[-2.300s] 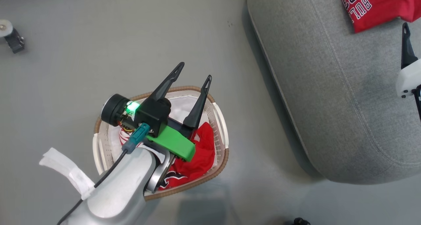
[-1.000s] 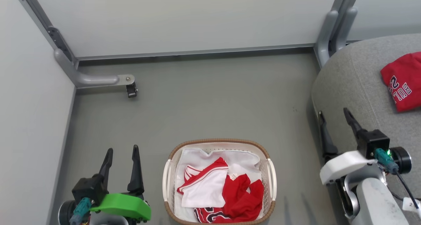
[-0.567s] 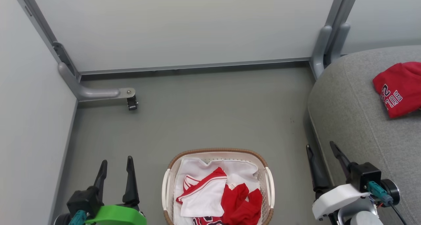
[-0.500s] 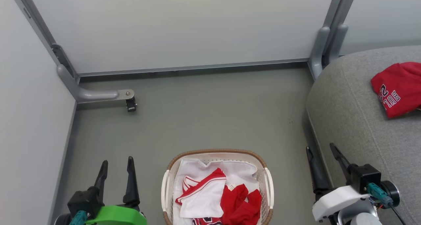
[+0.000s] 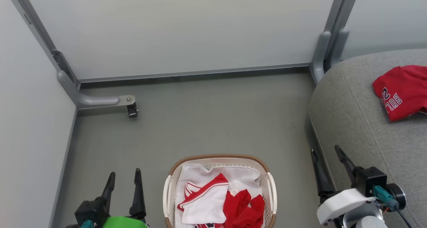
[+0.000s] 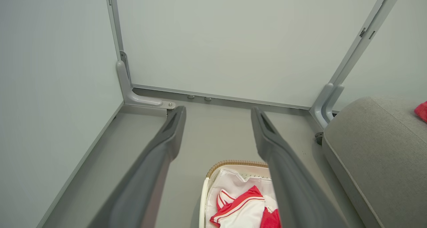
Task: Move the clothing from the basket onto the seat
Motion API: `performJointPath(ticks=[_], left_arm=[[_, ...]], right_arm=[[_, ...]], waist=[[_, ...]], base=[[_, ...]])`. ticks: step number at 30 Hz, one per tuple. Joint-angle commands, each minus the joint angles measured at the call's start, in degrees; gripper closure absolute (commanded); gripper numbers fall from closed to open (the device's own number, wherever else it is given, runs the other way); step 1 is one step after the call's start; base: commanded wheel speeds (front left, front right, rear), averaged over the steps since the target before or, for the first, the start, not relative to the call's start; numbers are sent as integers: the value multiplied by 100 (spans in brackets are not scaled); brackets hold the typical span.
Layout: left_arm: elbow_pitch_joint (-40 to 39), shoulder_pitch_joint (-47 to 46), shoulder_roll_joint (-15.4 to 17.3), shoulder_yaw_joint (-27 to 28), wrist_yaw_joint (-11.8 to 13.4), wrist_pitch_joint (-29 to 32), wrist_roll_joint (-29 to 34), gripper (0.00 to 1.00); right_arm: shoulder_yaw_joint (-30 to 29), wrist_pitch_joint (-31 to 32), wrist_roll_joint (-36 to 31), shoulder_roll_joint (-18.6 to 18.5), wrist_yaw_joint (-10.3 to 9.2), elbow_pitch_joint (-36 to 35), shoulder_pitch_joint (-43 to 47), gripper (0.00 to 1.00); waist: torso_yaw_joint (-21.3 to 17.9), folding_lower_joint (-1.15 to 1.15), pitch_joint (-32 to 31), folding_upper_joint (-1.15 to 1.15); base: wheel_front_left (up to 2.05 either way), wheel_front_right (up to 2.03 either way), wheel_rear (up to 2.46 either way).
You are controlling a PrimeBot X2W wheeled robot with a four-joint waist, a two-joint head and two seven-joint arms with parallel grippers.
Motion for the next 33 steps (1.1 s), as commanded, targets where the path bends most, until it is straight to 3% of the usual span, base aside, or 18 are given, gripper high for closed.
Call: performJointPath(ticks=[1,33], left_arm=[[13,65,4,-11,-13,-3,22,0],[15,-279,-14,-52,-59,-3,8,0]], right_arm=[[4,-28,29,-22,-8,-17,27,0],[-73,-28,-10,-22,-8,-51,-197,0]], waist=[[12,0,2,0],[8,0,354,0]], base=[[0,0,0],[0,0,0]])
